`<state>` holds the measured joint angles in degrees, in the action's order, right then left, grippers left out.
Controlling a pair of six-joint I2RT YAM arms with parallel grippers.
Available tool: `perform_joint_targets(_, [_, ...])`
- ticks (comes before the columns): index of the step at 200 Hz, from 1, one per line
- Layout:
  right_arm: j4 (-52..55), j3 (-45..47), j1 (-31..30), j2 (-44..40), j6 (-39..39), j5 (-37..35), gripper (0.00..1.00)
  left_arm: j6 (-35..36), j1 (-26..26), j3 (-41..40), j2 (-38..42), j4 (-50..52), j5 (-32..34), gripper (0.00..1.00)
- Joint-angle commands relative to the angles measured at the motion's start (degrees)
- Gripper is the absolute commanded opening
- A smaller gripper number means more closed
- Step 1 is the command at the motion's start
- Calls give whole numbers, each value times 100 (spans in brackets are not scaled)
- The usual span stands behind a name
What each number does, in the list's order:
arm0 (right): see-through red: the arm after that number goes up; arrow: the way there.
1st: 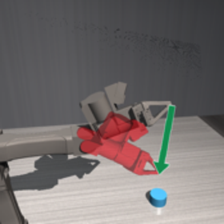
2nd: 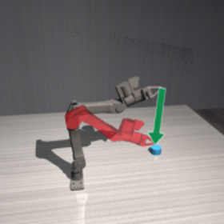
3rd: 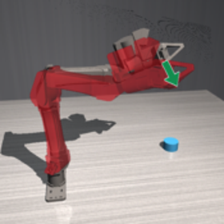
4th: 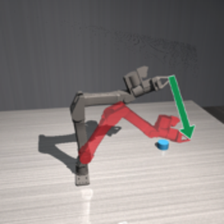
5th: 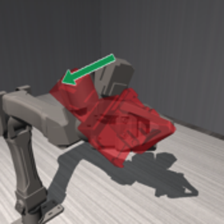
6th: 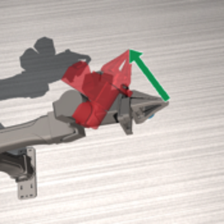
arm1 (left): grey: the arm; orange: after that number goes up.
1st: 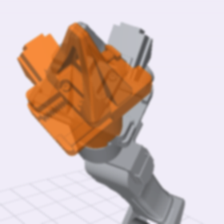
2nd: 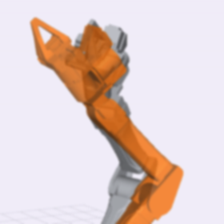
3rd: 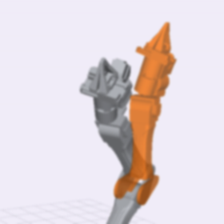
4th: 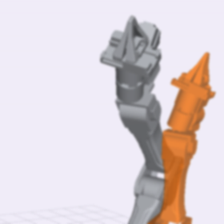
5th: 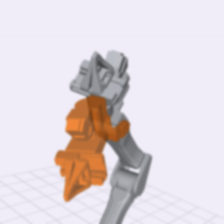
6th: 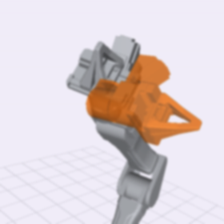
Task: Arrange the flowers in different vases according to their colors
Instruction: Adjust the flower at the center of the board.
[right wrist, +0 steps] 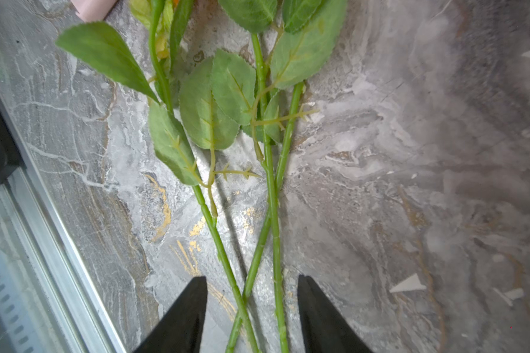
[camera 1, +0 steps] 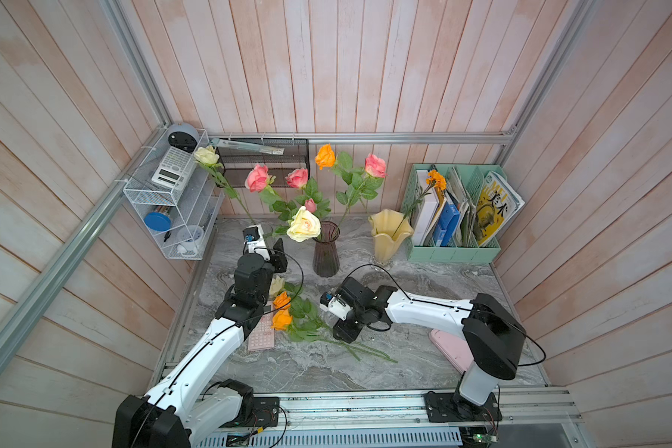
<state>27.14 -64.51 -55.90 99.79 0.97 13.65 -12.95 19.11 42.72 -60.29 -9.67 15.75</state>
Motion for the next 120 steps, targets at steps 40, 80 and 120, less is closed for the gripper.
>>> perform_joint_targets(40, [152,-82,-9,199,-102,-80,54,-54,-48,-245,310,84,160,62])
perform_joint_targets(80, [78,-56,-16,212,-79,-55,56,-45,-82,-322,423,191,192,74])
perform_joint_targets(120, [56,-35,-10,190,-67,-56,56,-150,-97,-529,684,321,245,78])
